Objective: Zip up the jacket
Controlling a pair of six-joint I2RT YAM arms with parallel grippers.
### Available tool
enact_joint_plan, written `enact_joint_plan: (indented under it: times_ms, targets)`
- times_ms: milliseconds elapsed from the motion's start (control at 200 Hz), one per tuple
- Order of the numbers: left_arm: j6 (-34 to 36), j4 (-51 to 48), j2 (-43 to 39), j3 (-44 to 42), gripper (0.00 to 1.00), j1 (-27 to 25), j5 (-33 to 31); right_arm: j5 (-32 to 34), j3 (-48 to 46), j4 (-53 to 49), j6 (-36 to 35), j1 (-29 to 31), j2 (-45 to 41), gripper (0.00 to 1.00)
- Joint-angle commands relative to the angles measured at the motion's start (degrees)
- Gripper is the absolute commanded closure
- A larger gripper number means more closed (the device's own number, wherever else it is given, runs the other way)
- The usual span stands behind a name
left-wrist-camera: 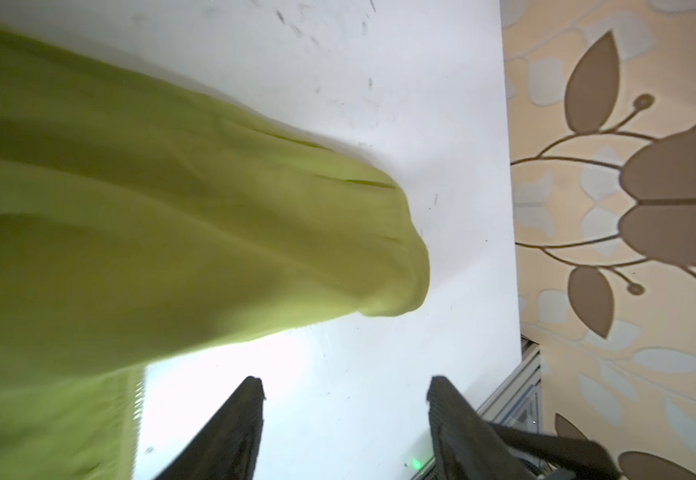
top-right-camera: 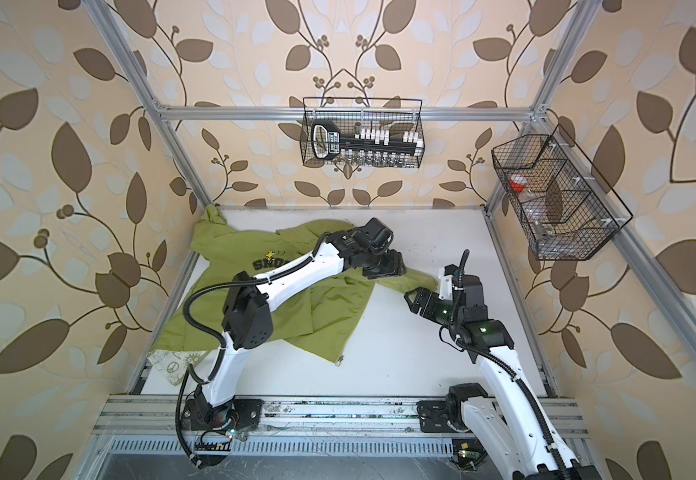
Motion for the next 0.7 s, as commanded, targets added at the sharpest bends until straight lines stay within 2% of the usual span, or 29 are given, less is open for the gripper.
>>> enact_joint_plan:
  times_ms: [0, 130, 260, 275, 295, 325, 455, 560, 700]
  targets:
    - [3.63, -1.68, -11.01, -5.61, 0.33, -0.1, -8.45, -0.24, 0.02, -0.76, -0.33, 0.61, -0.86, 0.14]
    - [4.92, -3.77, -20.98, -15.36, 0.32, 0.0, -15.04, 1.14, 0.94, -0.43, -0.57, 3.8, -0.39, 0.11]
    - [5.2, -6.24, -33.21, -26.03, 0.22, 0.7, -21.83, 5.01, 2.82, -0.95, -0.94, 9.23, -0.39, 0.07]
    - [5.2, -6.34, -34.77, -27.31, 0.19, 0.92, -22.35, 5.62, 2.95, -0.91, -0.89, 10.0, -0.42, 0.07]
    - [5.2, -6.52, -36.84, -28.96, 0.06, 1.34, -23.06, 6.63, 2.99, -0.66, -0.78, 11.2, -0.39, 0.06]
    - [5.28, -6.7, -40.18, -31.36, 0.02, 2.02, -23.89, 7.73, 3.04, -0.27, -0.53, 12.66, -0.22, 0.06]
    - [5.3, -8.94, -50.41, -40.57, 0.01, 8.71, -23.44, 10.44, 2.82, 2.27, 0.99, 17.9, 2.91, 0.05]
    - [6.09, -9.86, -53.69, -45.15, 0.01, 14.92, -20.41, 12.11, 3.44, 4.1, 1.86, 21.51, 6.42, 0.05]
    - [8.04, -9.52, -49.13, -46.22, 0.01, 16.63, -20.48, 14.32, 4.91, 5.92, 2.99, 26.02, 10.21, 0.05]
